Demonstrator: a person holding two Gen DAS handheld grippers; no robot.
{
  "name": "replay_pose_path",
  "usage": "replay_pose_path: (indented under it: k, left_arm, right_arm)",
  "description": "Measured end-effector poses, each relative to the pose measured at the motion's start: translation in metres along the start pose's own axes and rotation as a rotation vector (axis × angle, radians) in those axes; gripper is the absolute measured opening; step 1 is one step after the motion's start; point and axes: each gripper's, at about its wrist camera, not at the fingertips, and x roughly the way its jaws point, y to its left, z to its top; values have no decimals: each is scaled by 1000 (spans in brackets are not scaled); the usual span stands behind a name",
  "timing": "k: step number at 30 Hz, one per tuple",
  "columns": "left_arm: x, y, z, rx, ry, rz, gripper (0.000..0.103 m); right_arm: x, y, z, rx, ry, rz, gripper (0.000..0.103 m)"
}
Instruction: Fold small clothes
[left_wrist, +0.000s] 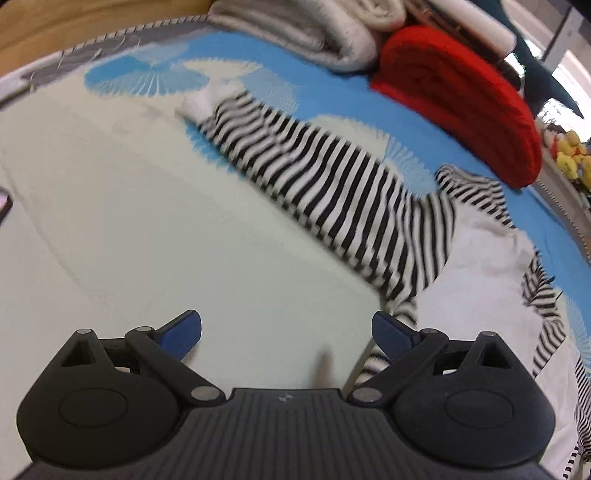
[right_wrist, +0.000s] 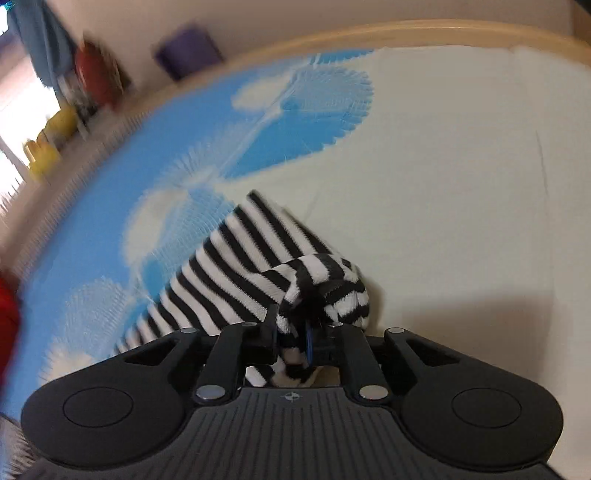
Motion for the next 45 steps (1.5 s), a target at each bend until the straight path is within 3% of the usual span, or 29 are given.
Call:
replay_pose_path:
  k: [1, 2, 3, 5, 9, 12, 14, 16, 17, 19, 24, 26, 28, 31, 32, 33, 36, 40, 43, 45]
  left_arm:
    - [-3, 2, 6, -5, -28, 0, 100]
    - [-5, 6, 14, -20, -56, 5, 100]
    - [-3, 8, 25, -38, -77, 7, 103]
    - [11, 14, 47, -77, -85, -2, 103]
    - [72, 33, 93, -207, 9, -75, 102]
    - [122, 53, 111, -391, 86, -121, 100]
    - [132, 57, 122, -457, 32, -148, 96]
    - [141, 50, 140, -391, 35, -99, 16]
    - [143, 52, 145, -389, 41, -66, 2]
    - [135, 70, 148, -466, 18, -42, 3]
    - [115, 133, 137, -515, 4, 92, 3]
    - [111, 152, 133, -581, -17, 69, 3]
    - [108, 153, 135, -565, -33, 50, 5]
    - [96, 145, 132, -563, -50, 42, 38]
    - [92, 141, 130, -555, -45, 39, 56]
    - [84, 135, 129, -537, -37, 39, 69]
    - [58, 113, 124, -407, -15, 32, 86]
    - [22, 83, 87, -206, 103, -45, 86]
    - [-8, 62, 37, -74, 223, -157, 87]
    - [-24, 53, -5, -3, 295, -205, 87]
  right_arm:
    - [-12, 0, 0, -13, -8, -13, 46]
    - [-26, 1, -2, -25, -19, -16, 68]
    - [-44, -2, -5, -39, -29, 8, 72]
    - [-84, -5, -21, -93, -31, 109, 72]
    - [-138, 20, -59, -161, 36, 256, 73]
    - [-162, 35, -91, -215, 112, 301, 73]
    - [-178, 44, -109, -272, 140, 275, 73]
    - [-185, 50, -118, -268, 139, 260, 73]
    - [-189, 51, -122, -248, 128, 253, 73]
    - [-191, 54, -136, -225, 113, 252, 73]
    - [-178, 68, -164, -313, 155, 215, 69]
    - [-168, 68, -168, -321, 168, 201, 69]
    - [-162, 67, -167, -344, 188, 202, 69]
    - [-160, 57, -157, -346, 204, 242, 69]
    - [-162, 53, -153, -340, 204, 248, 69]
    - [-165, 47, -149, -327, 206, 256, 70]
    - [-180, 24, -136, -274, 240, 283, 72]
    - [-205, -16, -137, -264, 334, 341, 75]
    - [-222, -47, -148, -304, 391, 364, 78]
    - [-228, -65, -157, -324, 476, 376, 79]
